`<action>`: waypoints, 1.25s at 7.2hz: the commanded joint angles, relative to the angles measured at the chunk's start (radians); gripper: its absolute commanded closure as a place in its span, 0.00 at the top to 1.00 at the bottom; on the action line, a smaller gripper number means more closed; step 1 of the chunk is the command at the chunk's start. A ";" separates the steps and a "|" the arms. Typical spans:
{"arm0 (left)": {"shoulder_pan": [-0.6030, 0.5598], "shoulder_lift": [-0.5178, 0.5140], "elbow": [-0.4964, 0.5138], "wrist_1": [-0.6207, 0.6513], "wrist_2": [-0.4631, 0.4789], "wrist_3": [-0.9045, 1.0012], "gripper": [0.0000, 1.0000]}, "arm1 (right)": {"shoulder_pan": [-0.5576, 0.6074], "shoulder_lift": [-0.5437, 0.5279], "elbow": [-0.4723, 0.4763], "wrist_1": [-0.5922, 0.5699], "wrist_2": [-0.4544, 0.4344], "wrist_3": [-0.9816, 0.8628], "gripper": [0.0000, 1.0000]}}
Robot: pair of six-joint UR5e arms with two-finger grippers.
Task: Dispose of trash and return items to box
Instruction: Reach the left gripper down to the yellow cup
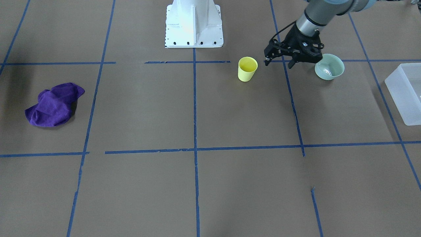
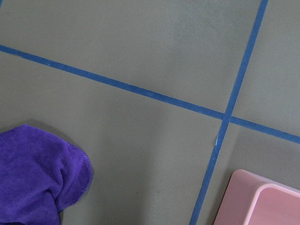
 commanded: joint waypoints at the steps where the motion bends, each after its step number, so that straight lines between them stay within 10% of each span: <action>1: 0.162 -0.001 0.000 0.013 0.094 -0.162 1.00 | 0.001 -0.001 0.002 0.001 0.002 0.001 1.00; 9: 0.180 -0.059 0.066 0.082 0.139 -0.181 0.99 | 0.001 -0.001 -0.001 -0.001 0.009 0.000 1.00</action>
